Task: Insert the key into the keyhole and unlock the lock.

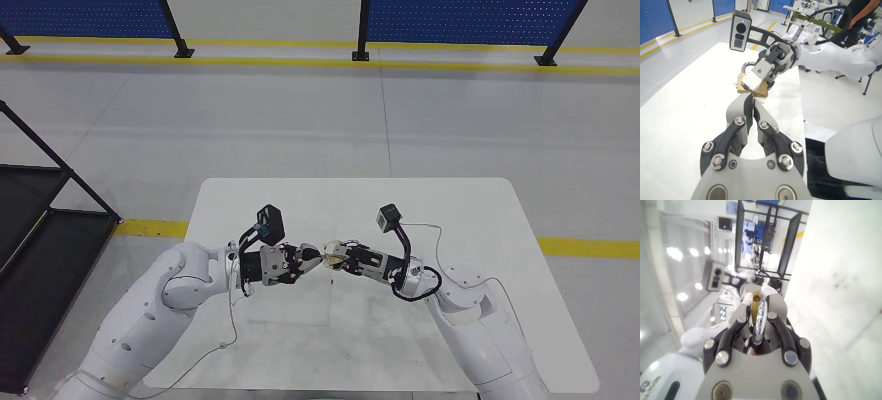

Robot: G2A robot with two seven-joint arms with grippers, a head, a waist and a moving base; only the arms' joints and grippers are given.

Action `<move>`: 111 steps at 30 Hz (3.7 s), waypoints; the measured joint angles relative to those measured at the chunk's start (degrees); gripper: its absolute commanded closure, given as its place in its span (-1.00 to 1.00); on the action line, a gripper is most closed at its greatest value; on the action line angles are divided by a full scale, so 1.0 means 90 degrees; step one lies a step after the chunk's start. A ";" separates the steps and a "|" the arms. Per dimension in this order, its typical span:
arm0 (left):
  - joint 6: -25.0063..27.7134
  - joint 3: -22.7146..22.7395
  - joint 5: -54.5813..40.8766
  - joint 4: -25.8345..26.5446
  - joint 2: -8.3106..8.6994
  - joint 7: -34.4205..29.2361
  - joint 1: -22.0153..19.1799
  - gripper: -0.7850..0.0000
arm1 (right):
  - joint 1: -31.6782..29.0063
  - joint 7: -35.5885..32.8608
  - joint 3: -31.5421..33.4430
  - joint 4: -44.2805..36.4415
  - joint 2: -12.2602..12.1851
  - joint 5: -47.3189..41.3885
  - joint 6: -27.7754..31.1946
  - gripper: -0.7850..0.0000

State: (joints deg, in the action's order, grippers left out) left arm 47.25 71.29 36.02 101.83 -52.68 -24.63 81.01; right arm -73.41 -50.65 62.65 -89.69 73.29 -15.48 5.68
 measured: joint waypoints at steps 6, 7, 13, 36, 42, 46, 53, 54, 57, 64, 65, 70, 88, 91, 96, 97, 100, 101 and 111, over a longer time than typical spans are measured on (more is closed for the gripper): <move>-0.0056 0.0020 0.0285 0.0090 0.0003 0.0081 0.0052 1.00 | 0.0000 0.0000 0.0000 0.0000 0.0000 0.0000 0.0000 1.00; -0.0058 0.0021 0.0326 0.0106 0.0004 0.0100 0.0059 1.00 | 0.0000 0.0000 0.0000 0.0000 0.0000 0.0000 0.0000 1.00; -0.0077 0.0057 0.0604 0.0236 0.0008 0.0246 0.0146 1.00 | 0.0000 0.0000 0.0000 0.0000 0.0000 0.0000 0.0000 1.00; -0.0231 0.0192 0.1113 0.0501 0.0023 0.0556 0.0354 0.52 | 0.0000 0.0000 0.0000 0.0000 0.0000 0.0000 0.0000 1.00; -0.0258 0.0220 0.0957 0.0462 0.0020 0.0665 0.0426 -1.00 | 0.0000 0.0000 0.0000 0.0000 0.0000 0.0000 0.0000 1.00; -0.0207 0.0301 0.0831 0.0408 0.0033 0.0658 0.0440 -1.00 | 0.0000 0.0000 0.0000 0.0000 0.0000 0.0000 0.0000 1.00; -0.0137 0.0827 0.0530 0.0291 0.0106 0.0796 0.0806 -1.00 | 0.0000 0.0000 0.0000 0.0000 0.0000 0.0000 0.0000 1.00; -0.0112 0.0957 0.0504 0.0292 0.0123 0.0844 0.0922 -1.00 | 0.0000 0.0000 0.0000 0.0000 0.0000 0.0000 0.0000 1.00; -0.0050 0.1291 0.0432 0.0296 0.0161 0.0983 0.1219 -1.00 | 0.0000 0.0000 0.0000 0.0000 0.0000 0.0000 0.0000 1.00; 0.0213 0.1933 0.0313 0.0279 0.0209 0.1413 0.1717 -1.00 | 0.0000 0.0000 0.0000 0.0000 0.0000 0.0000 0.0000 1.00; 0.0218 0.1964 0.0296 0.0268 0.0210 0.1432 0.1743 -1.00 | 0.0000 0.0000 0.0000 0.0000 0.0000 0.0000 0.0000 1.00; 0.0215 0.1965 0.0290 0.0265 0.0210 0.1431 0.1745 -1.00 | 0.0000 0.0000 0.0000 0.0000 0.0000 0.0000 0.0000 1.00; 0.0215 0.1966 0.0291 0.0266 0.0210 0.1431 0.1745 -1.00 | -0.0110 0.0429 0.0251 -0.0024 -0.0084 0.0556 -0.0261 1.00; 0.0215 0.1966 0.0291 0.0266 0.0210 0.1431 0.1745 -1.00 | -0.0223 0.0546 0.0463 -0.0115 -0.0154 0.0878 -0.0445 1.00; 0.0215 0.1966 0.0291 0.0266 0.0210 0.1431 0.1745 -1.00 | -0.0439 0.0829 0.0850 -0.0239 -0.0291 0.1748 -0.0944 1.00; 0.0215 0.1966 0.0291 0.0266 0.0210 0.1431 0.1745 -1.00 | -0.0467 0.0871 0.0890 -0.0261 -0.0312 0.1941 -0.1042 1.00; 0.0215 0.1966 0.0291 0.0266 0.0210 0.1431 0.1745 -1.00 | -0.0542 0.1055 0.0961 -0.0278 -0.0367 0.2552 -0.1358 1.00; 0.0215 0.1966 0.0291 0.0266 0.0210 0.1431 0.1745 -1.00 | -0.0552 0.1097 0.0966 -0.0254 -0.0377 0.2693 -0.1443 1.00; 0.0215 0.1966 0.0291 0.0266 0.0210 0.1431 0.1745 -1.00 | -0.0551 0.1693 0.0819 0.0184 -0.0416 0.3768 -0.1935 1.00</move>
State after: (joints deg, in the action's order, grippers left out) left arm 49.18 88.98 38.64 104.22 -50.78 -11.75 96.71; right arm -78.37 -35.41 70.02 -88.03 69.55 18.43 -11.73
